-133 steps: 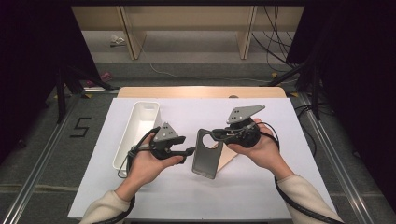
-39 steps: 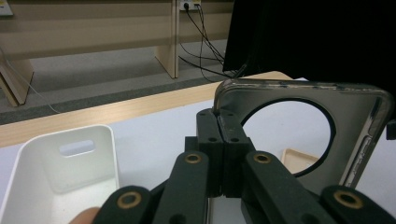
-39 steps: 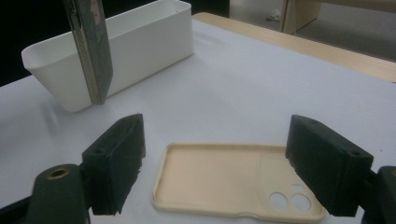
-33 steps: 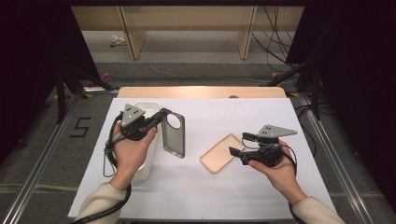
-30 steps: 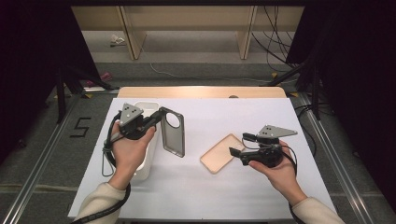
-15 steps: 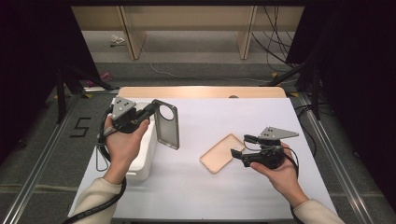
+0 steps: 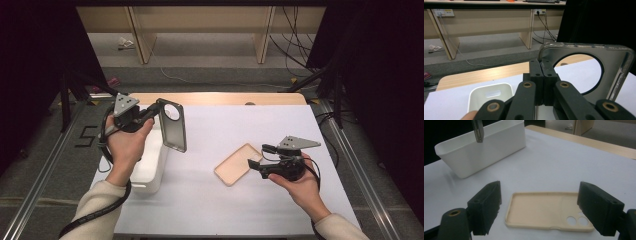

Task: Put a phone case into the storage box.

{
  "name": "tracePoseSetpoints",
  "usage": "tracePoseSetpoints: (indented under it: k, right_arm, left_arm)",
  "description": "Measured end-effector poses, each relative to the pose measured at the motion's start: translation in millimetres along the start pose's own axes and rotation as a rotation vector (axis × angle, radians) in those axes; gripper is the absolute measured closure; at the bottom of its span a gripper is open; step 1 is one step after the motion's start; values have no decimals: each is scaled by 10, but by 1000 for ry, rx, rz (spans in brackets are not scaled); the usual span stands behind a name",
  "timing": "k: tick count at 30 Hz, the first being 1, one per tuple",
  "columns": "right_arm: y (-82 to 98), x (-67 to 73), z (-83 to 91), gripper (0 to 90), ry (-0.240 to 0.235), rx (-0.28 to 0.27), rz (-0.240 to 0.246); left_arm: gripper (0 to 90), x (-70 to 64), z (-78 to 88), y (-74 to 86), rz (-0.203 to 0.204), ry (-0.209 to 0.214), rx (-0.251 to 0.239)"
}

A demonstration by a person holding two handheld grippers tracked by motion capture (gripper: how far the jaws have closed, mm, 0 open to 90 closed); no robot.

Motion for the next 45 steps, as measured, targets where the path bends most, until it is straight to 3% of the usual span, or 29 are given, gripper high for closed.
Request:
tracePoseSetpoints:
  k: [19,45]
  right_arm:
    - [2,-18,6,205,4,-6,-9]
    - [4,-29,12,206,7,-8,-16]
  left_arm:
    - [890,230,-75,-163,-11,-46,-10]
    - [890,570,-199,-193,1,-126,-2]
Point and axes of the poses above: each handheld gripper's, and its own axes: z roughly backward along the jaws, y roughly out of its underside, x roughly to its left, the point moved 3 cm from there along -z, roughly forward along the jaws, and after that the axes turned 2 degrees about -x, right-handed, at the moved point
